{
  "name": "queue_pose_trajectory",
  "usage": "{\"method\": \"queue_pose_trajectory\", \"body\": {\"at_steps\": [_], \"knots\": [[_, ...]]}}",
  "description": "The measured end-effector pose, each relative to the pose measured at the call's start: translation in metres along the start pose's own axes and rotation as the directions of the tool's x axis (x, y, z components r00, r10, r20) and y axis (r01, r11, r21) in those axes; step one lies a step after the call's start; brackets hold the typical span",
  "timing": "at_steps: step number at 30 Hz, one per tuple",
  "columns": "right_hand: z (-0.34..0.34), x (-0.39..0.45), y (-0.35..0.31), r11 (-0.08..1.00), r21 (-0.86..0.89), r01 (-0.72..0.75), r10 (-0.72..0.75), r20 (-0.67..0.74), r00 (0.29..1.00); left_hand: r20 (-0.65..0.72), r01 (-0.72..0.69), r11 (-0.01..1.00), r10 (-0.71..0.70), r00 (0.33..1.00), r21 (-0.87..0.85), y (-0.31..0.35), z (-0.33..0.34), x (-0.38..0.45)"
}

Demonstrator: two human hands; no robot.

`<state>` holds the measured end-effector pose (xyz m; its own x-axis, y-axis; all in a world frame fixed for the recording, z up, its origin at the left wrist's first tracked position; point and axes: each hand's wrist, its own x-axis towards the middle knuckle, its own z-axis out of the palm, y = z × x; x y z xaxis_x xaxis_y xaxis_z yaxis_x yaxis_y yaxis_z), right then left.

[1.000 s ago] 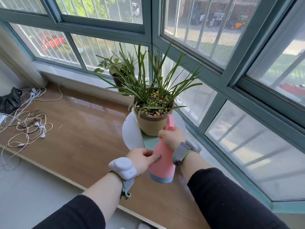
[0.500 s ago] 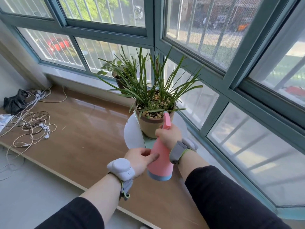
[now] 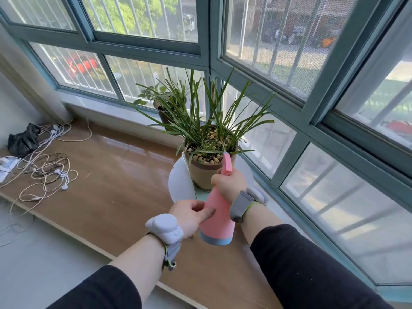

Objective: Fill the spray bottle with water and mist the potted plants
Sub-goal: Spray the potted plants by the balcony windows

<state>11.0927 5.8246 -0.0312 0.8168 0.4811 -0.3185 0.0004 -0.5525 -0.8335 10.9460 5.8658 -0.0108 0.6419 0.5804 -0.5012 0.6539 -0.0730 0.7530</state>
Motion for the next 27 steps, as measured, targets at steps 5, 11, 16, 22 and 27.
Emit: {"method": "queue_pose_trajectory", "body": {"at_steps": [5, 11, 16, 22, 27], "knots": [[0.003, -0.001, 0.000, 1.000, 0.017, -0.011, 0.011, -0.030, 0.999, 0.002, -0.036, 0.999, 0.036, 0.999, 0.022, -0.003, -0.003, 0.003], [0.002, 0.000, -0.001, 0.999, 0.021, -0.039, 0.040, -0.067, 0.997, 0.006, -0.075, 0.994, 0.075, 0.997, 0.075, -0.003, -0.005, 0.006], [0.002, -0.003, -0.002, 0.999, 0.019, -0.039, 0.041, -0.083, 0.996, 0.016, -0.094, 0.991, 0.093, 0.996, 0.097, -0.003, -0.007, 0.006], [0.018, -0.012, -0.007, 0.998, -0.012, -0.061, 0.061, -0.046, 0.997, 0.035, -0.089, 0.994, 0.087, 0.996, 0.060, -0.021, -0.019, 0.007], [0.042, -0.019, -0.011, 0.993, 0.010, -0.120, 0.120, -0.055, 0.991, 0.049, -0.084, 0.996, 0.085, 0.995, -0.015, -0.042, -0.039, 0.007]]}}
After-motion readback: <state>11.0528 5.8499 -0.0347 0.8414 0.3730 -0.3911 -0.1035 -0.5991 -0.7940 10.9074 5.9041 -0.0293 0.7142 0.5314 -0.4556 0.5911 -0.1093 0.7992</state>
